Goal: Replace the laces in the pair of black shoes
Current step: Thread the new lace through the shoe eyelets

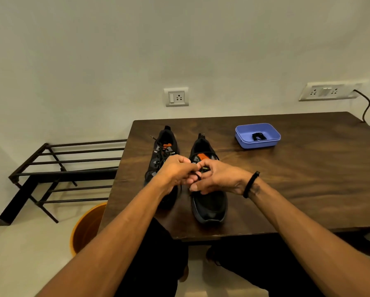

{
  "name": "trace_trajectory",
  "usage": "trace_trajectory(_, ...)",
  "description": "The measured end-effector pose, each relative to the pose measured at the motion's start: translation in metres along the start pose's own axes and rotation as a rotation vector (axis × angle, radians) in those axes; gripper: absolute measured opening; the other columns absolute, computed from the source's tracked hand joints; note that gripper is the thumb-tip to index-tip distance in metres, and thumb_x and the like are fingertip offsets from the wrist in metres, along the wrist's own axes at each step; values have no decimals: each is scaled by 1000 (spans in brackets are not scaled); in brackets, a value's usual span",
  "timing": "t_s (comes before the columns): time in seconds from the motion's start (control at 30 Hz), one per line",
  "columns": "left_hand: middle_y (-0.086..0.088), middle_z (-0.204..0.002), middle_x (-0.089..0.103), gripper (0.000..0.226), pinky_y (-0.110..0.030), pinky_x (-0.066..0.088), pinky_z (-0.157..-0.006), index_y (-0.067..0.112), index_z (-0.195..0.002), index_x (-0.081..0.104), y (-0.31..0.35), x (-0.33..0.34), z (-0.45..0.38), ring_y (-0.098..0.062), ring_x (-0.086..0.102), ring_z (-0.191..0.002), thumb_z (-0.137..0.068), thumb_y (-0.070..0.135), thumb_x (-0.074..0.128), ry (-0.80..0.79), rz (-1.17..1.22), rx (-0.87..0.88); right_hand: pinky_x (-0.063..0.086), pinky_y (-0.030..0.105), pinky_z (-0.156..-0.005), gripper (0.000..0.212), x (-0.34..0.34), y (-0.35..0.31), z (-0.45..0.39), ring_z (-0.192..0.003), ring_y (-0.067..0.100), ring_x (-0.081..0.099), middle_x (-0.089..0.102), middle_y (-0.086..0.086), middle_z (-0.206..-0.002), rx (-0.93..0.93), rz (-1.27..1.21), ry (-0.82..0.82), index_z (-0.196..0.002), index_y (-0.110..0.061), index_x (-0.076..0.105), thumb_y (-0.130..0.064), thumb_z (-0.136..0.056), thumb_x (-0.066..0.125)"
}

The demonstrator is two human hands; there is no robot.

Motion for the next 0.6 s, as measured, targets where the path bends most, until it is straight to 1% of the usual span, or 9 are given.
trace_trajectory(0.07,-16,-80,75,9,-26,61,-66,7,-92,67,5,5,4,-15,72,-64,-94,-1,68,-40,295,12,62,36,-86,40,8,-5,-2,-109,33,73,75,19,-112,-17,-117,-14,-119,-8,56,-1,-87,79)
trace_trajectory(0.1,-15,-82,76,9,-27,62,-71,5,-99,70,7,6,6,-16,74,-70,-95,-2,67,-40,369,22,63,32,-79,38,8,-7,-3,-103,32,75,75,21,-110,-20,-118,-9,-121,-5,57,-4,-89,78)
trace_trajectory(0.17,-12,-86,78,17,-27,62,-75,6,-110,72,11,-4,6,-14,74,-75,-96,0,66,52,370,45,61,26,-62,37,-2,-10,-3,-76,23,76,76,18,-92,-10,-95,32,-122,-4,56,-5,-91,76)
trace_trajectory(0.23,-11,-95,79,20,-26,59,-76,9,-109,75,4,-22,0,-12,72,-75,-91,2,71,188,297,26,57,25,-56,33,-27,-11,2,-57,13,63,71,10,-78,1,-134,142,-118,-7,59,-7,-91,76)
trace_trajectory(0.27,-10,-97,80,19,-29,59,-77,12,-105,78,-3,-33,-3,-13,72,-76,-87,6,75,255,187,13,56,25,-57,26,-40,-12,5,-53,10,56,67,7,-74,-7,-179,193,-114,-7,63,-9,-92,76)
trace_trajectory(0.33,-2,-91,80,10,-33,62,-84,21,-87,82,-7,-47,-4,-15,73,-83,-77,19,79,339,-256,7,54,24,-61,9,-59,-15,12,-51,8,46,62,5,-73,-48,-266,234,-101,-7,69,-13,-95,72)
trace_trajectory(0.4,6,-84,77,7,-32,61,-83,26,-75,80,-2,-43,1,-13,72,-84,-82,30,80,358,-615,52,49,23,-60,10,-64,-16,14,-52,9,41,60,5,-74,-86,-302,241,-97,-4,71,-14,-97,70)
trace_trajectory(0.5,10,-75,71,22,-28,56,-72,29,-83,75,25,-20,11,-6,66,-73,-84,50,79,321,-758,291,46,18,-54,19,-53,-19,12,-49,5,43,65,7,-77,-104,-308,202,-107,4,72,-10,-97,69)
trace_trajectory(0.6,9,-61,58,28,-16,36,-54,25,-71,67,41,14,18,-2,49,-53,-92,43,74,87,-766,448,44,16,-48,25,-41,-25,8,-51,5,50,69,12,-82,-141,-324,118,-116,9,70,-6,-97,66)
Point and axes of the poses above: each hand's wrist, its own z-axis away from the middle knuckle, its own x-axis out of the palm, y = z × x, the point moved 9 cm from there along -z, towards the middle knuckle
